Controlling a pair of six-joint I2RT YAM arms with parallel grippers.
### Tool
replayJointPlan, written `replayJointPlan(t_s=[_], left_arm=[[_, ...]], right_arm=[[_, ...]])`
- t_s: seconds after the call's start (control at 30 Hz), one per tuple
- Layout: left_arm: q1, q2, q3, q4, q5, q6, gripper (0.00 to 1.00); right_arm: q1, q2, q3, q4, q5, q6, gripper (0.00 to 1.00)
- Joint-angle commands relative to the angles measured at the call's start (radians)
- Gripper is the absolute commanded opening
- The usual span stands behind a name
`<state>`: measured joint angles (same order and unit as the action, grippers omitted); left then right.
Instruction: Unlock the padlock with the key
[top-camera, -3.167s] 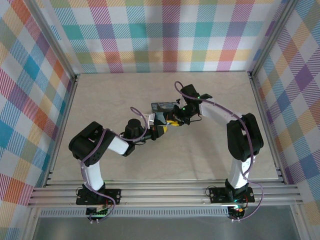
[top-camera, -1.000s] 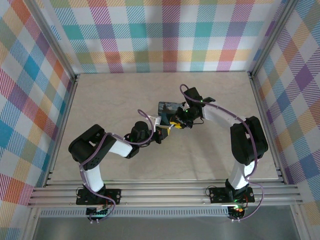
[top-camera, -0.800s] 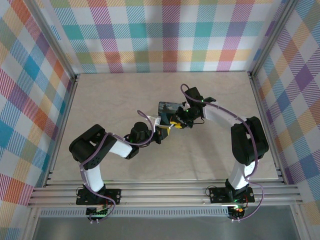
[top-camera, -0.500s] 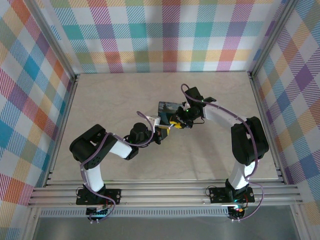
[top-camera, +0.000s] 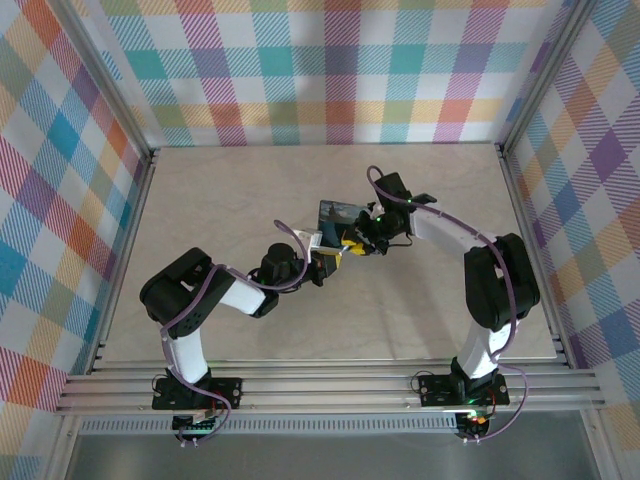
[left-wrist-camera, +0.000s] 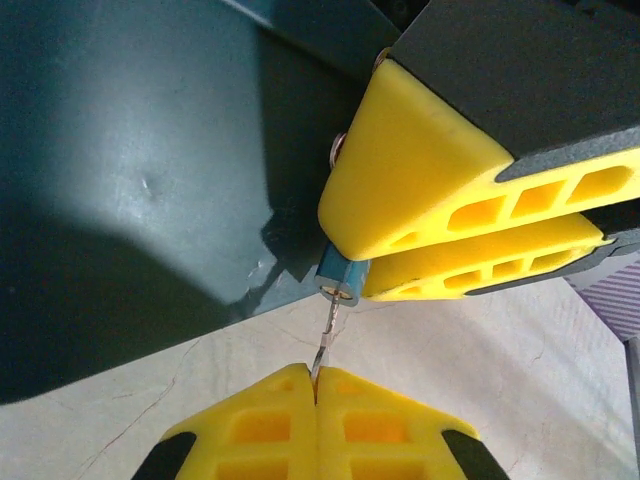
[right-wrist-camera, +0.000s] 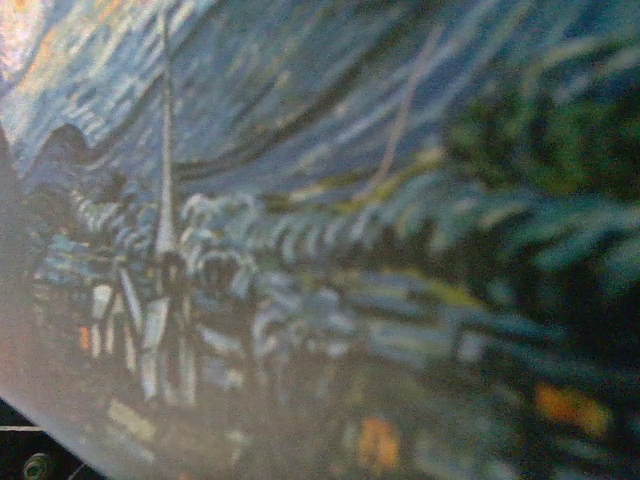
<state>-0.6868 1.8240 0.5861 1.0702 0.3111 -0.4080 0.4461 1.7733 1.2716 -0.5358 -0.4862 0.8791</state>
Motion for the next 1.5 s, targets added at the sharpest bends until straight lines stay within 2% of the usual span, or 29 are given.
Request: replayJointPlan(t_s=[0.0, 0.13, 0.27, 0.53, 1.0, 1.47], left_arm=[[-0.001, -0.069, 0.037, 0.071, 0.056, -0.015, 0.0], [0.002, -0.108, 0.06, -0.077, 0.053, 0.074, 0.0], [0.001, -0.099, 0.048, -0.107, 0.046, 0.105, 0.0], [-0.003, -0.022, -0.019, -0.002, 0.012, 0.066, 0.0], [-0.004, -0.02, -0.063, 0.081, 0.014, -0.008, 0.0], [-0.003, -0.023, 0.015, 0.057, 0.014, -0.096, 0.0]], right_arm=[[0.008, -0.028, 0.018, -0.067, 0.014, -0.04, 0.0], [0.003, -0.039, 0.008, -0.056, 0.0, -0.028, 0.0], [-0.007, -0.044, 0.012, -0.03, -0.021, -0.003, 0.0], [-0.024, -0.056, 0.016, 0.013, -0.03, 0.041, 0.0], [-0.033, -0.076, -0.006, 0.02, -0.012, 0.041, 0.0], [-0.033, -0.083, -0.035, 0.03, -0.025, 0.04, 0.0]])
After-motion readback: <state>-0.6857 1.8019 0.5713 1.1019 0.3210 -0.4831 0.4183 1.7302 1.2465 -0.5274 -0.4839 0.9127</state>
